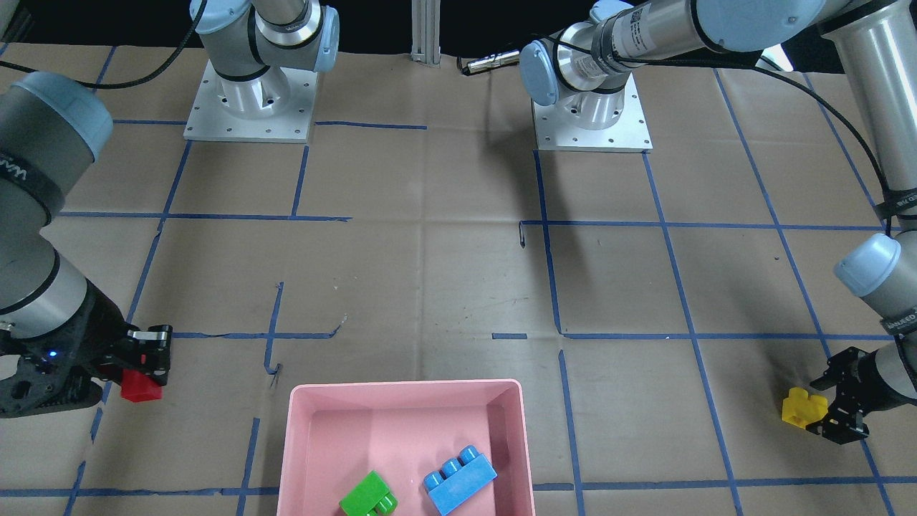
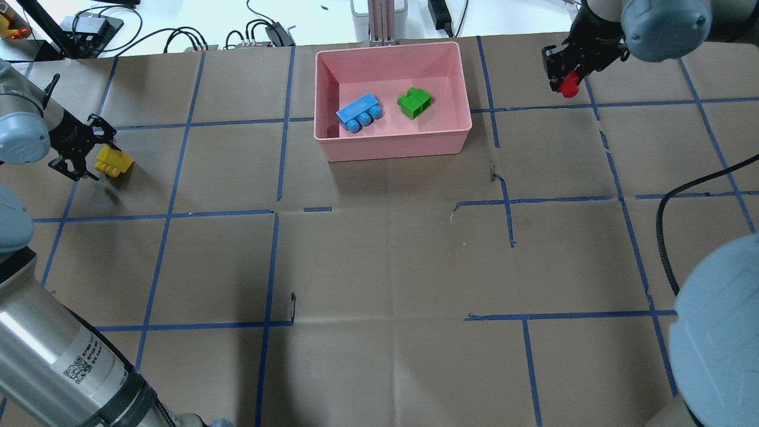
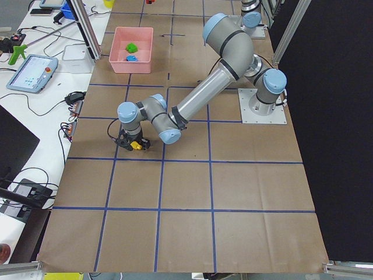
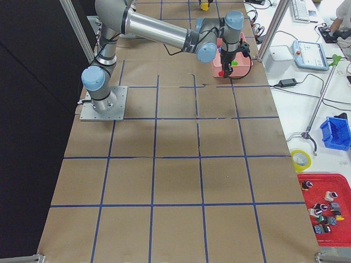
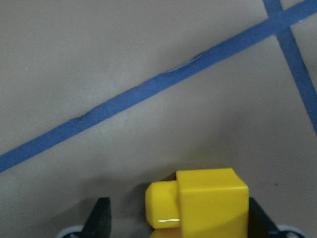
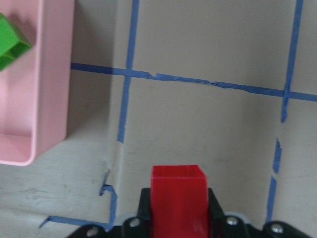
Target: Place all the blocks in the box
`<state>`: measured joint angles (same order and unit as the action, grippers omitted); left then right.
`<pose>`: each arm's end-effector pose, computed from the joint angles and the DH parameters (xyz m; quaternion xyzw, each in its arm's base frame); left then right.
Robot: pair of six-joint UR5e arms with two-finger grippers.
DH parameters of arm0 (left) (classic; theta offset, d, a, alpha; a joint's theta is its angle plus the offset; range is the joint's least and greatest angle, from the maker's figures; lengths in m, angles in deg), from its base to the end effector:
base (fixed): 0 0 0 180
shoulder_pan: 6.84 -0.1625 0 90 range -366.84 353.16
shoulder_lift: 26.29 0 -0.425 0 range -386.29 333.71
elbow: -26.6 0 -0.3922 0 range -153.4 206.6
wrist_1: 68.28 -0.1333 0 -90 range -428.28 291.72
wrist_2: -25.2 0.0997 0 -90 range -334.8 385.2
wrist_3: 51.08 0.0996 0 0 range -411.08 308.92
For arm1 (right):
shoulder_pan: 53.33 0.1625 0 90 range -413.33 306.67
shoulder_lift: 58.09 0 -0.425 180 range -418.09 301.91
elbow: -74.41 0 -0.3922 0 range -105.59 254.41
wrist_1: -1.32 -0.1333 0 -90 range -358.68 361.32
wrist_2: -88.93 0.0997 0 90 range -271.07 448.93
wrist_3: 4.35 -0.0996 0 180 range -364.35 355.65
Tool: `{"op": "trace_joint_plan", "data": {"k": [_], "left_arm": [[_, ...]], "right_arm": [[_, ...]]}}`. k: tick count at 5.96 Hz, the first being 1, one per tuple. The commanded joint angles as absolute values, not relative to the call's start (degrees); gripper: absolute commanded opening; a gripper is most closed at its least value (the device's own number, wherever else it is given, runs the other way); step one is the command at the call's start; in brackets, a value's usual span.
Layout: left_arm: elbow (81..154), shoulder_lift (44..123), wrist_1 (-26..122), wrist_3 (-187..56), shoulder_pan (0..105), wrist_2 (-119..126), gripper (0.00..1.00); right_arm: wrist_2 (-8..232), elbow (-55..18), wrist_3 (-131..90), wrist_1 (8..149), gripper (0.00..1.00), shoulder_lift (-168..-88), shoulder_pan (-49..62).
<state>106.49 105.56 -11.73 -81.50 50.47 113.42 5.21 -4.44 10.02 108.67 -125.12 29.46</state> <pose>0.2739 -0.6794 0.1762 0.5230 -0.8521 0.0152 0.0152 0.0604 -0.6714 0.3845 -0.0649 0.9952 -0.0576 0.0447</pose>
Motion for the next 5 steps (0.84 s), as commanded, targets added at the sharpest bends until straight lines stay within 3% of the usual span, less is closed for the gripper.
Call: {"op": "trace_joint_plan", "data": {"k": [1,4,5], "left_arm": [[106.2,105.6,-11.9,-81.6,50.6,113.3,0.68],[106.1,104.9,-11.7,-81.5,50.7,113.1,0.43],[105.6,104.6,-11.2,-81.5,50.7,112.1,0.40]], "right_arm": [[17.4,-2.5,-2.3,108.3,0.03,-123.9,34.2],[20.4,4.5,-9.0,125.7,0.05,-110.4,43.0],[20.4,6.5,-9.1,126.1,0.11,-108.6,44.1]]}}
